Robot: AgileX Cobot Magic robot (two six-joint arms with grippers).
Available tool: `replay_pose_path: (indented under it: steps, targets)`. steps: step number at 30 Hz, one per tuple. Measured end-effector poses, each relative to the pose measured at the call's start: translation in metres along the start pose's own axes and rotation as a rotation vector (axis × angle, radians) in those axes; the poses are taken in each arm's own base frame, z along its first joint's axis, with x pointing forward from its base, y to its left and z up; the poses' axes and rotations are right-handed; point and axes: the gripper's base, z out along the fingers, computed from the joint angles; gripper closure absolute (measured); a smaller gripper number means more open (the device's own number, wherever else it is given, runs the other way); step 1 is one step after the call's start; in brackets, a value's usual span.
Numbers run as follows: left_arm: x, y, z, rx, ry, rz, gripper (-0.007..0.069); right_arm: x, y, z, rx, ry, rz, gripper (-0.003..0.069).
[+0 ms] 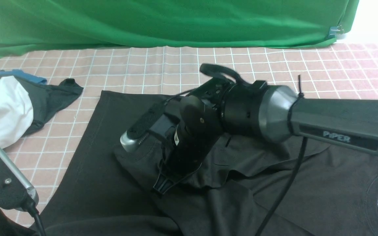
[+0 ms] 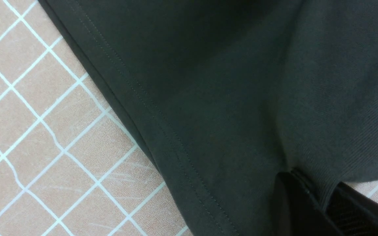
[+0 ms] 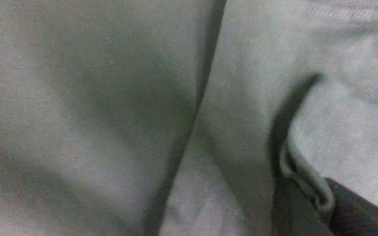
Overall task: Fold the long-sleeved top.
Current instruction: Use the right arm to drag and drop the cuff onto the cuffclosest to the right arm
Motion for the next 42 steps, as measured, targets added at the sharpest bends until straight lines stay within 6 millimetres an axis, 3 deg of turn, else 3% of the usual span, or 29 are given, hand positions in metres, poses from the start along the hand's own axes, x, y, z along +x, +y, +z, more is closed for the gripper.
replay_pose_path:
  steps: [10, 17, 42]
  targets:
    - [0.0, 0.0, 0.0, 0.0, 0.0, 0.0, 0.0589, -0.021, 0.001, -0.033, -0.015, -0.253, 0.104, 0.0549]
    - [0.0, 0.0, 0.0, 0.001, 0.001, 0.0, 0.0589, -0.03, 0.005, -0.036, -0.053, -0.355, 0.171, 0.0571]
    - [0.0, 0.0, 0.0, 0.001, 0.001, 0.0, 0.0589, -0.033, 0.045, -0.035, -0.123, -0.362, 0.135, 0.0568]
